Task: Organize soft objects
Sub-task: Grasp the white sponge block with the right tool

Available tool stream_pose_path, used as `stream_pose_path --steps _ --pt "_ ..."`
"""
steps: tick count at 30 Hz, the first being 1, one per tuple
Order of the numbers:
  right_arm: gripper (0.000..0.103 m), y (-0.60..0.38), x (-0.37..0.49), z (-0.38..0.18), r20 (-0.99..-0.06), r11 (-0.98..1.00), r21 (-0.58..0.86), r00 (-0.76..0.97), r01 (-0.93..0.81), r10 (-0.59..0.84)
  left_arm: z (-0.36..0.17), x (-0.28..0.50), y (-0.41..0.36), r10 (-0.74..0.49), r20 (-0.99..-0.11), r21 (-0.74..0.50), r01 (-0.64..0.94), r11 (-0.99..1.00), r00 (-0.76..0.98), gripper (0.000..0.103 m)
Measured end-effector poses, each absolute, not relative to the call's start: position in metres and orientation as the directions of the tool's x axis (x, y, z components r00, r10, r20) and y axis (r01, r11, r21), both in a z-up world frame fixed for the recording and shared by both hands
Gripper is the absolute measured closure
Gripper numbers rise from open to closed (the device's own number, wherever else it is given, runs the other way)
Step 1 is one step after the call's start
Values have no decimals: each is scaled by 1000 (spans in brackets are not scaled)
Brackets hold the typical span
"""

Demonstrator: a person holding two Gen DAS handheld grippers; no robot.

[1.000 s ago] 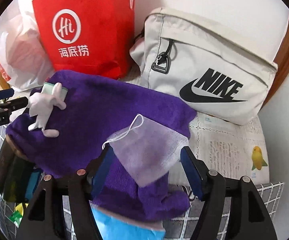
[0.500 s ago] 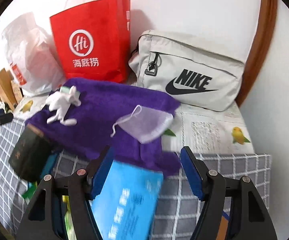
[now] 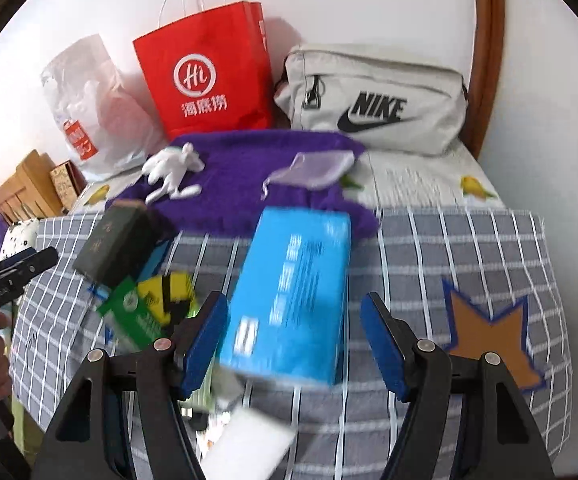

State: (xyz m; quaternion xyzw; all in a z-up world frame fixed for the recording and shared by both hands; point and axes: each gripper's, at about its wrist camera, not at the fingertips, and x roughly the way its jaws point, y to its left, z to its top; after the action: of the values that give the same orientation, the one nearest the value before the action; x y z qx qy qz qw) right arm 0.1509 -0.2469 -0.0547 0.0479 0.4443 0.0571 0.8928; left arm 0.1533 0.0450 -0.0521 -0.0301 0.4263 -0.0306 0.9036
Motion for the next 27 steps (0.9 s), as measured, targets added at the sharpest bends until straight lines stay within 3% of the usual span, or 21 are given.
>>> stream_pose_path --steps 8,18,27 --pt "34 -249 95 -81 -816 985 170 554 -39 163 -91 127 36 -158 -807 -185 11 983 570 31" --pt "34 -221 67 -123 -850 977 209 486 -45 204 -101 107 15 -167 -817 -141 89 986 553 31" --pt "37 -211 75 -146 -862 976 217 462 -35 208 -112 120 0 -207 -816 -177 106 978 540 31"
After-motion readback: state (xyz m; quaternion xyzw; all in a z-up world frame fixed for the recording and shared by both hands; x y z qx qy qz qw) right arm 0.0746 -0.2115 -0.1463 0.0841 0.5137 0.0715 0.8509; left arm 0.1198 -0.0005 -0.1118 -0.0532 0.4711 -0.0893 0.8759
